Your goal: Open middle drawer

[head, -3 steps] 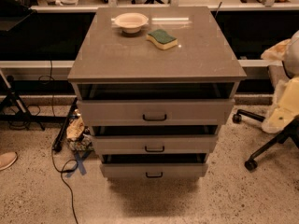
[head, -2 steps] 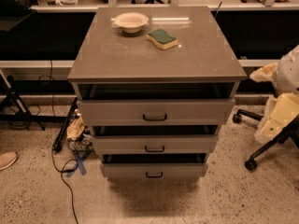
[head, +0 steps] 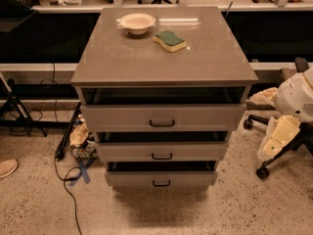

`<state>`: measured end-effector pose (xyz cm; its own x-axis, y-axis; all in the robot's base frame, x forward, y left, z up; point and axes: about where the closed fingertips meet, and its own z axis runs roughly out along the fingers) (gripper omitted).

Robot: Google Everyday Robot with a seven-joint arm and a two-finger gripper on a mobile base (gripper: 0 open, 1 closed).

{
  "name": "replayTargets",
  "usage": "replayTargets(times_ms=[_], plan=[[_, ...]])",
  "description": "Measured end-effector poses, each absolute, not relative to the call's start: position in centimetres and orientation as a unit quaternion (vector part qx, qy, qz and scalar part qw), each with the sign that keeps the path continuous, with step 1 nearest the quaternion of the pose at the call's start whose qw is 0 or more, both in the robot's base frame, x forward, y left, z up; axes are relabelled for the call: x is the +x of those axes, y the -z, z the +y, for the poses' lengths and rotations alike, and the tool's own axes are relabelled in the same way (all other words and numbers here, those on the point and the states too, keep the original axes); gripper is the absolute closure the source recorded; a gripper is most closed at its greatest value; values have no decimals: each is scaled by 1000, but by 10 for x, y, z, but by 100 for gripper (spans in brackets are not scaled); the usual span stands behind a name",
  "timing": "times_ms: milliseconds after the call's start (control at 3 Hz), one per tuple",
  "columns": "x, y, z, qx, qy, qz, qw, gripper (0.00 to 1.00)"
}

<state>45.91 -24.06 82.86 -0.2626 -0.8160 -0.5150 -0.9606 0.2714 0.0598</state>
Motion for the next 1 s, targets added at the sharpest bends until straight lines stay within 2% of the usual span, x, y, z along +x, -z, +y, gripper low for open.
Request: replayTargets(times_ms=[667, 1000], plan=[[446, -743, -224, -583, -195, 763, 200, 0], [445, -663, -180, -611, -221, 732, 204, 0]])
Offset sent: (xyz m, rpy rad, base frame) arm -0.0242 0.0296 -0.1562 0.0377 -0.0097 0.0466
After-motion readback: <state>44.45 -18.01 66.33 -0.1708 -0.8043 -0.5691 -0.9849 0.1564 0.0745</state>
